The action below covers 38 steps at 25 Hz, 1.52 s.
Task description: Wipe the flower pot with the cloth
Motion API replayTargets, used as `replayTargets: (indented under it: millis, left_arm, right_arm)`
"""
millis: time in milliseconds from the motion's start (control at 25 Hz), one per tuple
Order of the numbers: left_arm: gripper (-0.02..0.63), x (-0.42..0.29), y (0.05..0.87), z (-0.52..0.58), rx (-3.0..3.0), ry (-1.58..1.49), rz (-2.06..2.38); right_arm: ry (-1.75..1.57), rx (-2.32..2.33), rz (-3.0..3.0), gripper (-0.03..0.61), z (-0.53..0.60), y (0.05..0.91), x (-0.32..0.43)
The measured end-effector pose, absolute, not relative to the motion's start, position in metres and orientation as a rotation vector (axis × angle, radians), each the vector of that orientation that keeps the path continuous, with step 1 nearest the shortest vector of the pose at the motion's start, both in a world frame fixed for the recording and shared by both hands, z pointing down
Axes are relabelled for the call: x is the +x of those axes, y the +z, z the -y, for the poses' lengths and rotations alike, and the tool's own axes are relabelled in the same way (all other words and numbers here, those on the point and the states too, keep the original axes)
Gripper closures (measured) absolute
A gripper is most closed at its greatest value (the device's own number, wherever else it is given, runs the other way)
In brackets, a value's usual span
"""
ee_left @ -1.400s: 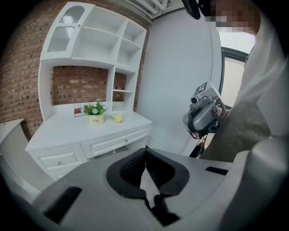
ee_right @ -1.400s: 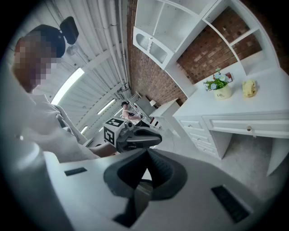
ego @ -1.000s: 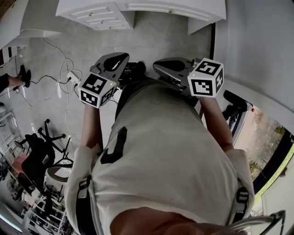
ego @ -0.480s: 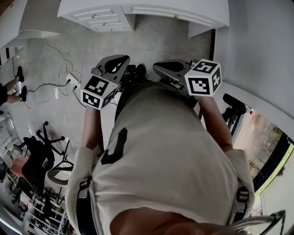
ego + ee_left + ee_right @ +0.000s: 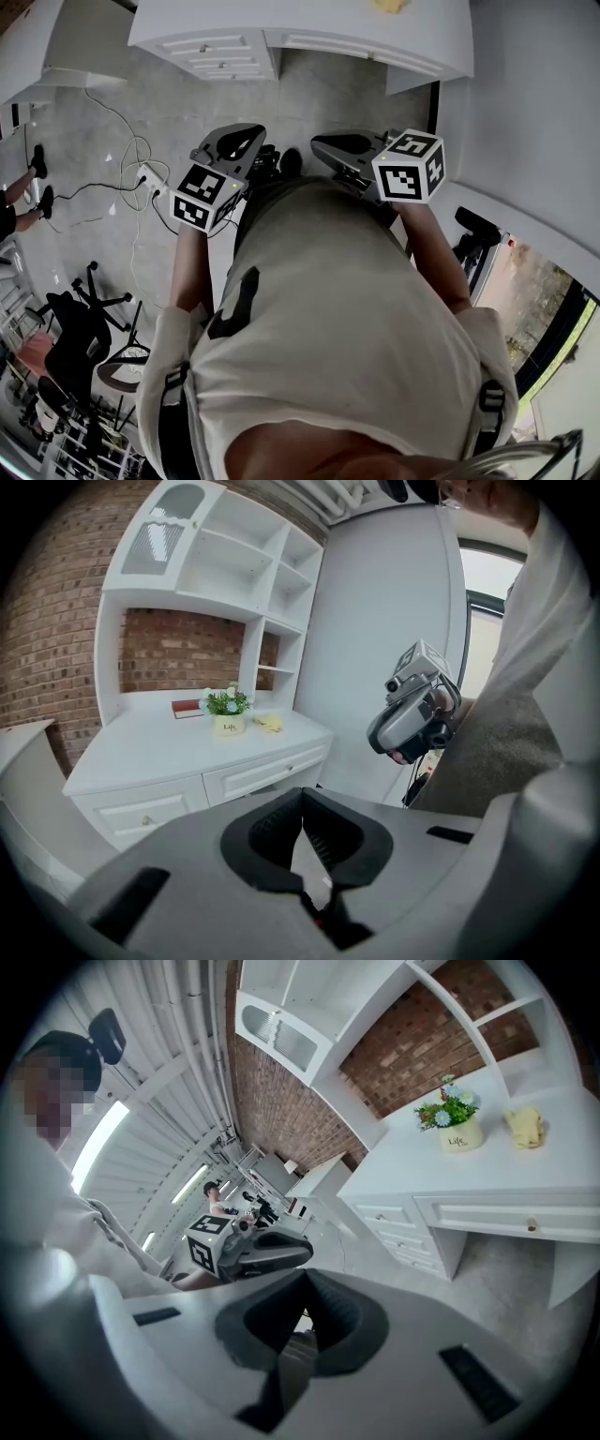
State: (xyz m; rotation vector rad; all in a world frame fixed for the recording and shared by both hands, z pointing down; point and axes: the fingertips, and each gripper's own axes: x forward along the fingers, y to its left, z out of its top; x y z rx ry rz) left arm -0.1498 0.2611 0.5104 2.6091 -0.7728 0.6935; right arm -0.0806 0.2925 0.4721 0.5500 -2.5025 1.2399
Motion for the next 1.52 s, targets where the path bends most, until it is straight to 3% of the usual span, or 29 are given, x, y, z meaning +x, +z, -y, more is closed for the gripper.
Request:
replayTargets:
  millis: [440, 840, 1080, 1520]
  left_arm:
    - [0.594, -0.146, 0.512, -0.240, 2.606, 0.620, 0.704]
    - [0.594, -0.022, 0.386, -0.233, 2.611, -0.092, 0.156]
    - [0.594, 0.044, 0.378, -0.224, 2.706, 0.032, -0.003]
    - [0.594, 0.110, 0.387, -0.199, 2.714, 0.209, 0.037]
  right_arm:
    - [1.252, 0.498, 2.653, 0.568, -0.271, 0.458, -0.093]
    - [1.008, -0.181, 2.659, 0.568, -0.288, 0.430, -0.079]
    - [0.893, -0.380, 2.659, 0.569, -0.277, 0.414, -0.044]
    - [0.997, -0.651, 2.563, 0.571, -0.256, 0.409, 0.019]
